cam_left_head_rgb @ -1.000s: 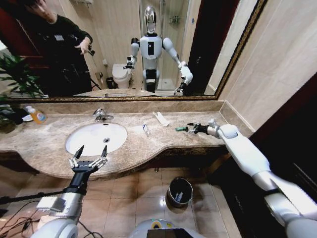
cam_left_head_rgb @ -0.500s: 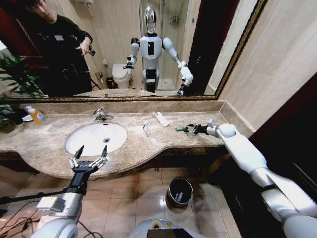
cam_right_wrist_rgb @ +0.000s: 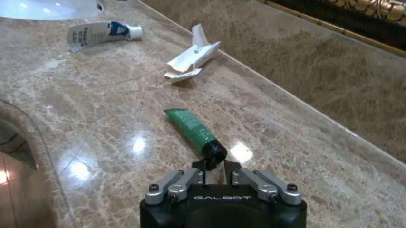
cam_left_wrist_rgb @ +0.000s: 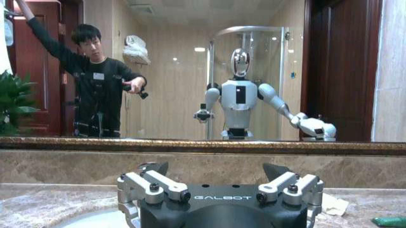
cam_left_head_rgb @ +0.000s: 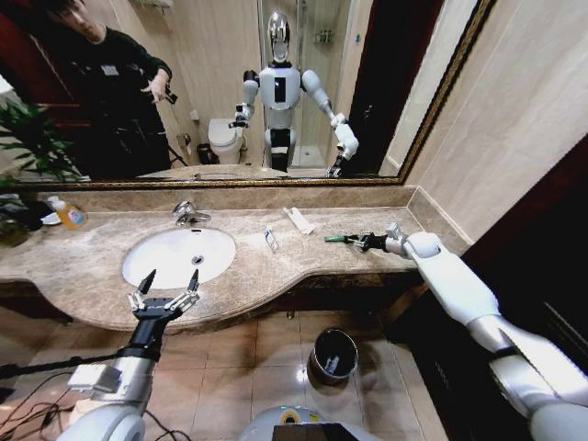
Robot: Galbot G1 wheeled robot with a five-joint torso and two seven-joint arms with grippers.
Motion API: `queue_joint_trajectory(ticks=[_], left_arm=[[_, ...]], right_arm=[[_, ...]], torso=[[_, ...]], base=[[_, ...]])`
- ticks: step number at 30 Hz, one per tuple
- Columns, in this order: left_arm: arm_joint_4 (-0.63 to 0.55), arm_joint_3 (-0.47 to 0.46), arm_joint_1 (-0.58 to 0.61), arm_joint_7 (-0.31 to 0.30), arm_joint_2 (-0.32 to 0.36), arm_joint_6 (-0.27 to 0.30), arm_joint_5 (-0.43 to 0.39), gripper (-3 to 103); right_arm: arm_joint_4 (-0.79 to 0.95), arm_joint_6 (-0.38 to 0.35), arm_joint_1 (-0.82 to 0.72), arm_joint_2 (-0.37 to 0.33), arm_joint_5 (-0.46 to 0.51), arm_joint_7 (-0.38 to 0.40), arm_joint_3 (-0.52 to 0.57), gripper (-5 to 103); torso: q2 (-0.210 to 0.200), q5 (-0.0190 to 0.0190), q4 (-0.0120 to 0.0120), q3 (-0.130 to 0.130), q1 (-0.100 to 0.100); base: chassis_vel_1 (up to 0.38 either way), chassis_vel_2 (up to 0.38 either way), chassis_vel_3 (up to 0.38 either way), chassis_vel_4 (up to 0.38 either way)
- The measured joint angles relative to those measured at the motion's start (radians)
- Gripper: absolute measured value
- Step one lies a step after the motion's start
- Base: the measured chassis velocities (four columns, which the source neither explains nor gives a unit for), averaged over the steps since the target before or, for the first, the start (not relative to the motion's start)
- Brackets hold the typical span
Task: Pick up the trash from the sink and place it in the trash bin.
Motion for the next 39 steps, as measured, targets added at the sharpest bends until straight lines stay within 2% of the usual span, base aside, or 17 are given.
queue_joint_trajectory(ticks=[3,4,5,7,8,15,19,21,23,24,27,28,31,32,34,36,39], left_arm=[[0.0,0.0,0.0,0.0,0.0,0.0,0.0,100],[0.0,0.0,0.0,0.0,0.0,0.0,0.0,100],[0.0,0.0,0.0,0.0,0.0,0.0,0.0,100],[0.0,0.0,0.0,0.0,0.0,0.0,0.0,100],[0.0,0.0,0.0,0.0,0.0,0.0,0.0,100],[0.0,0.0,0.0,0.0,0.0,0.0,0.0,100],[0.0,0.0,0.0,0.0,0.0,0.0,0.0,100],[0.0,0.0,0.0,0.0,0.0,0.0,0.0,100],[0.0,0.0,0.0,0.0,0.0,0.0,0.0,100],[0.0,0.0,0.0,0.0,0.0,0.0,0.0,100],[0.0,0.0,0.0,0.0,0.0,0.0,0.0,100],[0.0,0.0,0.0,0.0,0.0,0.0,0.0,100],[0.0,0.0,0.0,0.0,0.0,0.0,0.0,100],[0.0,0.0,0.0,0.0,0.0,0.0,0.0,100],[0.0,0.0,0.0,0.0,0.0,0.0,0.0,100],[0.0,0.0,0.0,0.0,0.0,0.0,0.0,100],[0.0,0.0,0.0,0.0,0.0,0.0,0.0,100]], right_arm=[[0.06,-0.006,-0.046,-0.027,0.024,0.005,0.019,9],[0.06,-0.006,-0.046,-0.027,0.024,0.005,0.019,9],[0.084,-0.008,-0.067,-0.037,0.034,0.011,0.028,5],[0.105,-0.011,-0.087,-0.045,0.045,0.017,0.038,5],[0.13,-0.013,-0.112,-0.058,0.059,0.031,0.051,1],[0.211,-0.028,-0.175,-0.099,0.101,0.085,0.092,0],[0.243,-0.041,-0.168,-0.121,0.127,0.096,0.076,21],[0.244,-0.042,-0.158,-0.123,0.13,0.096,0.061,21],[0.238,-0.042,-0.132,-0.122,0.133,0.094,0.032,32],[0.238,-0.042,-0.132,-0.122,0.133,0.094,0.032,32],[0.204,-0.042,-0.084,-0.096,0.133,0.09,-0.02,48],[0.204,-0.042,-0.084,-0.096,0.133,0.09,-0.02,48],[0.169,-0.042,-0.041,-0.061,0.126,0.087,-0.056,65],[0.169,-0.042,-0.041,-0.061,0.126,0.087,-0.056,65],[0.142,-0.042,-0.015,-0.039,0.117,0.087,-0.073,76],[0.13,-0.042,-0.006,-0.031,0.115,0.088,-0.079,76],[0.106,-0.041,0.01,-0.021,0.112,0.088,-0.088,88]], torso=[[0.0,0.0,0.0,0.0,0.0],[0.0,0.0,0.0,0.0,0.0],[0.0,-0.0004,-0.0001,0.0,0.0],[0.0,-0.0002,-0.0002,0.0,0.0],[0.0,0.0002,-0.0002,0.0,0.0],[0.0,-0.0001,-0.0003,0.0,0.0],[0.0,-0.0004,-0.0003,0.0,0.0],[0.0,-0.0004,-0.0003,0.0,0.0],[0.0,-0.0003,-0.0001,0.0,0.0],[0.0,-0.0003,-0.0001,0.0,0.0],[0.0,-0.0001,-0.0001,0.0,0.0],[0.0,-0.0001,-0.0001,0.0,0.0],[0.0,-0.0001,0.0,0.0,0.0],[0.0,-0.0001,0.0,0.0,0.0],[0.0,-0.0004,0.0,0.0,0.0],[0.0,-0.0003,0.0001,0.0,0.0],[0.0,-0.0003,-0.0001,0.0,0.0]], base=[[0.0,0.0,0.0,0.0],[0.0,0.0,0.0,0.0],[0.0,0.0,0.0,0.0],[0.0,0.0,0.0,0.0],[0.0,0.0,0.0,0.0],[0.0,0.0,0.0,0.0],[0.0,0.0,0.0,0.0],[0.0,0.0,0.0,0.0],[0.0,0.0,0.0,0.0],[0.0,0.0,0.0,0.0],[0.0,0.0,0.0,0.0],[0.0,0.0,0.0,0.0],[0.0,0.0,0.0,0.0],[0.0,0.0,0.0,0.0],[0.0,0.0,0.0,0.0],[0.0,0.0,0.0,0.0],[0.0,0.0,0.0,0.0]])
